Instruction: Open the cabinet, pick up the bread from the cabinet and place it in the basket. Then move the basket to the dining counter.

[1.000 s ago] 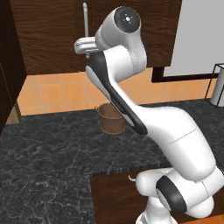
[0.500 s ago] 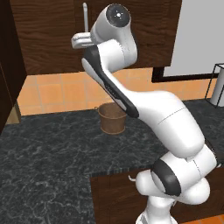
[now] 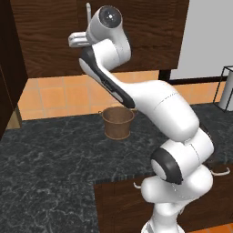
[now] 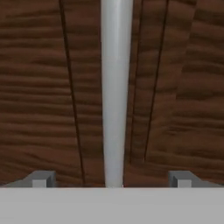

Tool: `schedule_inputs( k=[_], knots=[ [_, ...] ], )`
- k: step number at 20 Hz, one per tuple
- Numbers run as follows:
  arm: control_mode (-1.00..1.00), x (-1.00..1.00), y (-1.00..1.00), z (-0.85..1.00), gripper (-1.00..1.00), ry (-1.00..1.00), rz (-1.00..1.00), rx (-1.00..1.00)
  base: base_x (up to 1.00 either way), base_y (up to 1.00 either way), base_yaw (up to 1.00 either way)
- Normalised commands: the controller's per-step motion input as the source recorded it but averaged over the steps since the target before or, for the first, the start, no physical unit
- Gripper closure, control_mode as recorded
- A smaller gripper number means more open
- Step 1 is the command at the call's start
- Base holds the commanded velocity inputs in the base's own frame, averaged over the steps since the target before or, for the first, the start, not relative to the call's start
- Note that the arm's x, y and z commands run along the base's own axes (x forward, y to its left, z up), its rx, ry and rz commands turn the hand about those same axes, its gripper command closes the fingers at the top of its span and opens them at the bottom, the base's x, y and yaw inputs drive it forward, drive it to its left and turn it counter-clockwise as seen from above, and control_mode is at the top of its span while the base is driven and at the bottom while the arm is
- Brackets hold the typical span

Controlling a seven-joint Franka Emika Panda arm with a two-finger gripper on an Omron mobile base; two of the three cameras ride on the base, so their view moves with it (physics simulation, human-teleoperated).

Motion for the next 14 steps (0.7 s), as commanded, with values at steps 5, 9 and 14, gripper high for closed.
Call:
schedule_inputs(
  k=[5, 9, 14],
  knots=[
    [-1.0, 0.47, 0.17, 0.0, -1.0, 0.0, -0.06, 0.0, 0.0, 0.0, 0.0],
    [-1.0, 0.48, 0.17, -0.01, 1.0, 0.0, -0.08, -0.01, 0.0, 0.0, 0.0],
    [-1.0, 0.43, -0.35, -0.26, 1.0, 0.0, -0.04, 0.0, 0.0, 0.0, 0.0]
  ],
)
